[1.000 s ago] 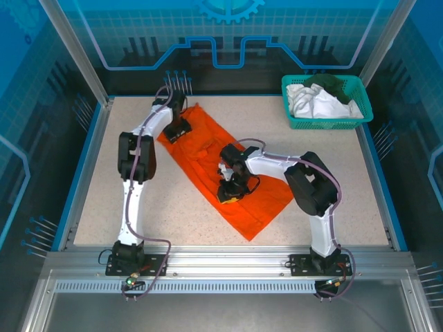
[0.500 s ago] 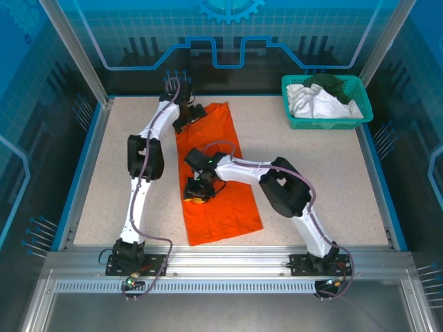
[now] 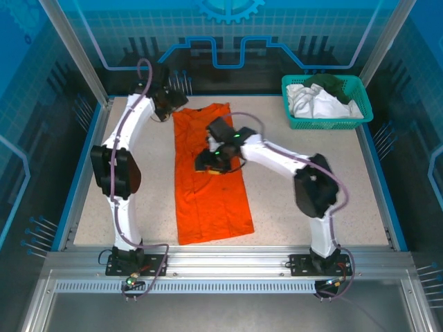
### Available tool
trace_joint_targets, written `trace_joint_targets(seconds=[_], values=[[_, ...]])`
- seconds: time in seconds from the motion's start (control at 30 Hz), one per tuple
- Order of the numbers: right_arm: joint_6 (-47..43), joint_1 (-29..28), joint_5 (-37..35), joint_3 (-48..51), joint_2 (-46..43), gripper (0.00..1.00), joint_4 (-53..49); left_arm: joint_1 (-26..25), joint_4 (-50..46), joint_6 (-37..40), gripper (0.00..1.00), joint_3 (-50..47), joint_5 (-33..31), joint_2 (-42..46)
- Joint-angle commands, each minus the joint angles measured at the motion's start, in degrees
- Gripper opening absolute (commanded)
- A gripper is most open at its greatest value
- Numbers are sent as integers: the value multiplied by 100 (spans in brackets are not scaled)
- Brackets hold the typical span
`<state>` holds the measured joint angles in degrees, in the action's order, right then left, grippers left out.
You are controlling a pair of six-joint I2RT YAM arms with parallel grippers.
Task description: Fold and stack the t-shirts
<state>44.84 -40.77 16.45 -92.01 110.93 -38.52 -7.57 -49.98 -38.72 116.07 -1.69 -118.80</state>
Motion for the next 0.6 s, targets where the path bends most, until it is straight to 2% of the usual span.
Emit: trace_joint_targets(seconds=[0.0,0.13,0.27,0.43,0.57], values=[[-297,474,30,1230,-647,54,98,-223,-84,38,65,-950,-42,-117],[-234,818,27,2481,-1072,53,534,-315,-177,262,65,-1099,-182,-574],[224,690,156,3072,-1050,50,902,-315,-304,527,65,-629,-245,-1343],[852,387,-221,3321,-1027,50,805,-323,-514,602,66,635,-157,-2401],[1336,234,-162,3507,-922,50,963,-333,-876,571,67,2222,-44,-3349]])
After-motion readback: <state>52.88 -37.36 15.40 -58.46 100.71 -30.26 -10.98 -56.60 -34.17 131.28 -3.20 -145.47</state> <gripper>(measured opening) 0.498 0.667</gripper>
